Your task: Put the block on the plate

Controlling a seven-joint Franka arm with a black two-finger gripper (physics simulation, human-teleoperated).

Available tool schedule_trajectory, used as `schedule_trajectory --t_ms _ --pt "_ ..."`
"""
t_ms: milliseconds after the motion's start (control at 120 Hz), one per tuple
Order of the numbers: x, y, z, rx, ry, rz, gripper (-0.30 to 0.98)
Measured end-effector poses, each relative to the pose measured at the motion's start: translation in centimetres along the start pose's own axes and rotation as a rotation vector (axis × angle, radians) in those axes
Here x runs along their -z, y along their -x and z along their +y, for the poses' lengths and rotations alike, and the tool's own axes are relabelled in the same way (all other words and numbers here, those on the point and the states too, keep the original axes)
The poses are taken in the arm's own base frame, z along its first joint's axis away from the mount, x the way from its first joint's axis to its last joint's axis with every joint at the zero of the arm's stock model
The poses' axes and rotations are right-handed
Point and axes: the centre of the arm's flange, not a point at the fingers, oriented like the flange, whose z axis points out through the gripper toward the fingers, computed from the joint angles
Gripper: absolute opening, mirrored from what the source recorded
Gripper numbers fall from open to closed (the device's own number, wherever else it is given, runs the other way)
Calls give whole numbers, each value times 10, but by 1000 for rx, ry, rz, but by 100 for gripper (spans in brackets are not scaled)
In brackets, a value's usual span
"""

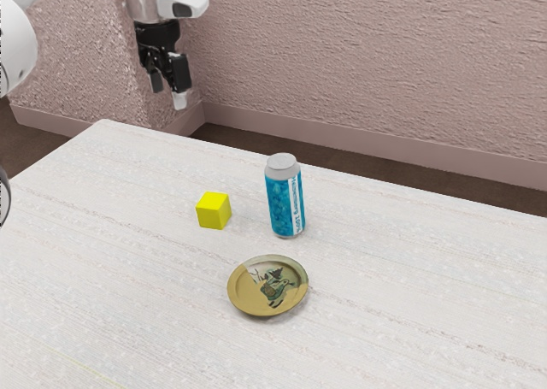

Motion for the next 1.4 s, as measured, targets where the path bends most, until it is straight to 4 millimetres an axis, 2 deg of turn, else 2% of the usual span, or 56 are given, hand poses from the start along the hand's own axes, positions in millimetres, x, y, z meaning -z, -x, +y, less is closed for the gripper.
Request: schedule_trajectory --t_ms 308,375,408,450,542,642,733,825,917,1008,1067,1225,1325,1400 --pt "-3 1 0 -77 39 3 68" --pt "-16 -3 0 -92 53 -16 68" --pt "-30 -6 0 -101 63 -29 68" --pt "-46 -8 -4 -112 74 -39 68" --pt "-66 -11 -12 -137 72 -35 68" --pt "-106 -15 -18 -176 78 -39 68" --pt "-132 -33 -11 -243 54 -19 69" --pt "-142 -50 2 -315 23 7 69" --pt "-145 -60 5 -371 -2 33 69" --pt "-144 -62 5 -422 -19 56 69" --pt "-154 -61 0 -445 -19 52 69" --pt "-160 -63 -5 -567 -34 68 69" --pt "-188 -73 -10 -645 -25 59 69" --pt "-205 -74 -22 -683 -21 59 69"
